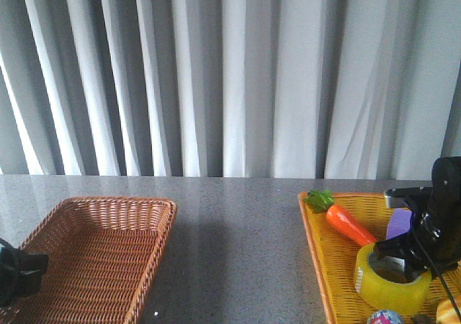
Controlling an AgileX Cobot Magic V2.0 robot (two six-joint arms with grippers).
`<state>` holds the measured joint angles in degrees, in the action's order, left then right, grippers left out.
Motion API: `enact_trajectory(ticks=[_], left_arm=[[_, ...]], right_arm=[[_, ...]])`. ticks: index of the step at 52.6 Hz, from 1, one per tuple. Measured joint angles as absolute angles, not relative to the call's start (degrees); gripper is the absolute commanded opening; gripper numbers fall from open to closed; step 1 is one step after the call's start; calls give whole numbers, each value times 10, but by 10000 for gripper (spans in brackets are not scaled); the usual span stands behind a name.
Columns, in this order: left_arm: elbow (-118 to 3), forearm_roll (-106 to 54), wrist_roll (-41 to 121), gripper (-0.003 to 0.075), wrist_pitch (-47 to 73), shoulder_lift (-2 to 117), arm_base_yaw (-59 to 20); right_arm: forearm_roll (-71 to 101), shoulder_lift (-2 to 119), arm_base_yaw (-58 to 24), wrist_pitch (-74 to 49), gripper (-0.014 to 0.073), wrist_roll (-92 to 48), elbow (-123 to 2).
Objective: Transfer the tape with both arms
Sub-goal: 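Lower the right gripper onto the yellow tape roll in the yellow basket, then grasp the tape roll and carry it onto the table between baskets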
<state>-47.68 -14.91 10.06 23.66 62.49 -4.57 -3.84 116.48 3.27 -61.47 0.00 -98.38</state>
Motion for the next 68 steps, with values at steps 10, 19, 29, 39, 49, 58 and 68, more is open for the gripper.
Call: enact_trajectory(ticks=[10,19,29,39,49,58,68], left_arm=[[-477,-149,101,468,246,625,-46],[-477,-149,101,468,248,625,-46],[-477,-149,101,468,249,625,-46],[-477,-149,101,468,256,625,-46],[-477,-149,101,468,266,625,-46],[-477,-149,101,468,273,625,-46],[-477,-149,101,468,276,625,-46]], right_arm=[[-39,1146,29,-640,88,-6,-1029],[-39,1095,-4,-653,103,-24,-1090],[-24,1065,-108,-655,111,-48,-1150],[-16,1088,-208,-653,118,-49,-1156],[-26,1158,-259,-658,120,-37,-1156],[-31,1221,-265,-660,124,-20,-1156],[-37,1269,-265,-670,153,-19,-1156]])
